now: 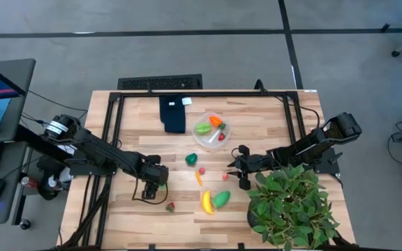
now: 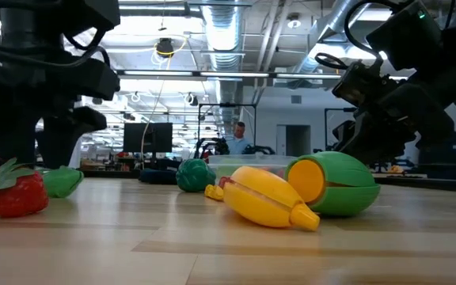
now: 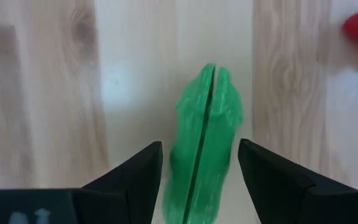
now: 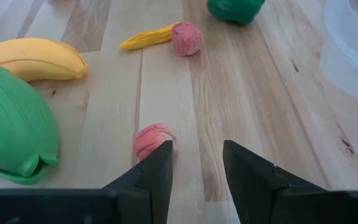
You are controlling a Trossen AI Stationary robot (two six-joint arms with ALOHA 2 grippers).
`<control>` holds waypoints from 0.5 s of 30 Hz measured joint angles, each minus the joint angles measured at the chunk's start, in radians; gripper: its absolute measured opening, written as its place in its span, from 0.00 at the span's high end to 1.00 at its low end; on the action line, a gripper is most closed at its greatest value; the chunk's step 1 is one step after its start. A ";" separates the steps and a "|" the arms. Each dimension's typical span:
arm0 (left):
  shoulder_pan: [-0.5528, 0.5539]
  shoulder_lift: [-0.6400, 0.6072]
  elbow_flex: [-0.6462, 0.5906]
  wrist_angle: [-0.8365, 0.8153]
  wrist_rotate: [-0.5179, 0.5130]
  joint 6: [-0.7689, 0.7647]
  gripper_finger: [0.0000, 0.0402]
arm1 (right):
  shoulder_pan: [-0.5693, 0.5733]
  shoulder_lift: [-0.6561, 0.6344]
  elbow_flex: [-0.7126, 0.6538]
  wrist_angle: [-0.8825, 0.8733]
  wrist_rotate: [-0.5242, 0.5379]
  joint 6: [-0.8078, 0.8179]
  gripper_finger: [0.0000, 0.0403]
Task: Pick and placing Produce into tupperware
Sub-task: Put the green peas into the transparent container
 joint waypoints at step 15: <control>0.005 0.015 -0.039 0.061 0.024 0.007 0.50 | 0.000 0.000 0.000 0.003 0.000 0.002 0.67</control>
